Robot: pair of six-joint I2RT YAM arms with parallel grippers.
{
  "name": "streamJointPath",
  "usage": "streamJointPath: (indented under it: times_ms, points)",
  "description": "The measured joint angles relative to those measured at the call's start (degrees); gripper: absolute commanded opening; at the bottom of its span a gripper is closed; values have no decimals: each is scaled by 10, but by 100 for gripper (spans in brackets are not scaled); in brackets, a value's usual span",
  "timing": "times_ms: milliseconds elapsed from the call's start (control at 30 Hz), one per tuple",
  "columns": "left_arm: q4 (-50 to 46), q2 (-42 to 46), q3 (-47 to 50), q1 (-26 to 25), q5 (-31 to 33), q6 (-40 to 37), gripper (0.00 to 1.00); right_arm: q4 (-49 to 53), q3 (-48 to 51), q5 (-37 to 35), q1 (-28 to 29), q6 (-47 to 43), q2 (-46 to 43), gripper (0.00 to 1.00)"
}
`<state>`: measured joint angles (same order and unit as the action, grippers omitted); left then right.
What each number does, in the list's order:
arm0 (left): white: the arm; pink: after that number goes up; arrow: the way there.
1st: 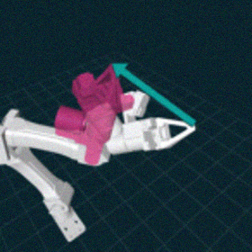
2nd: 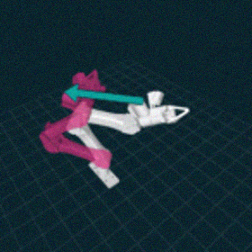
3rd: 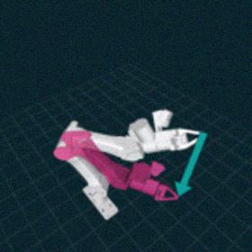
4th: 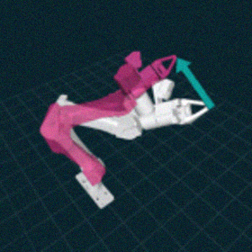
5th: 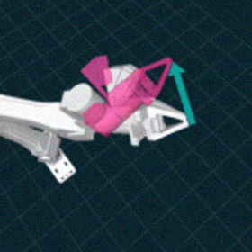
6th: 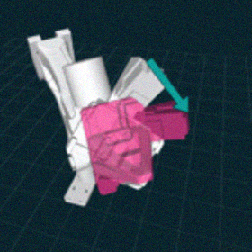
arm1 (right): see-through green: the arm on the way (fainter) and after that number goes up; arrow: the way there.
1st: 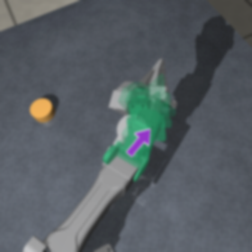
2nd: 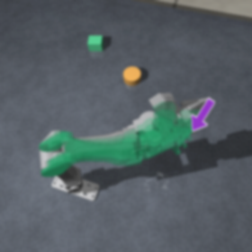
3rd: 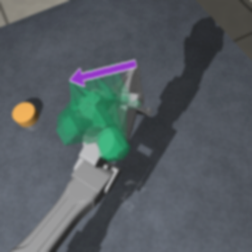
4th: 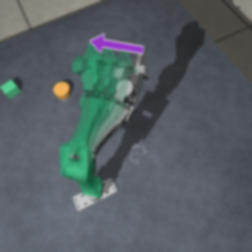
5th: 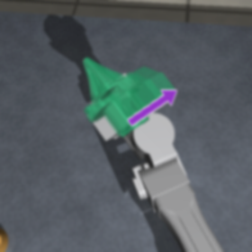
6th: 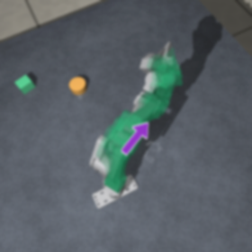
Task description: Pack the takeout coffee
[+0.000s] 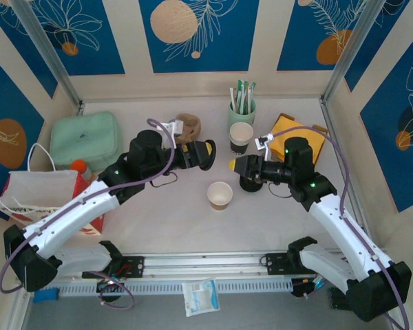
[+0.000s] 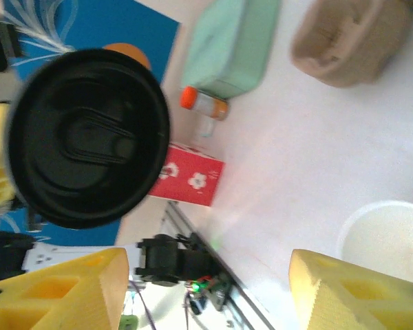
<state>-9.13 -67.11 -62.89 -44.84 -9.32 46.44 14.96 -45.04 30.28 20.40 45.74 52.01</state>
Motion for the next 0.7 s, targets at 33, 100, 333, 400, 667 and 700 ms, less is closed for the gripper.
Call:
streamJointPath:
  times_ms: [33,100,333,400,667,700]
  points:
    - [-16,-10,-8,-1,2,-16,65,11,9,-10,1,-4,-3,63]
    - [-50,-30,-22,-5,8,-46,65,33,24,-31,3,-10,-8,63]
    - [-151,-102,-68,-35,47,-126,66,94,62,-103,27,-35,-26,65]
    - [-173,-119,-82,-45,60,-142,66,106,70,-122,31,-41,-31,65]
    - [-224,-195,-139,-94,119,-186,67,128,108,-164,36,-57,-46,66]
    - [-229,-203,-145,-100,126,-191,67,129,111,-166,36,-58,-47,66]
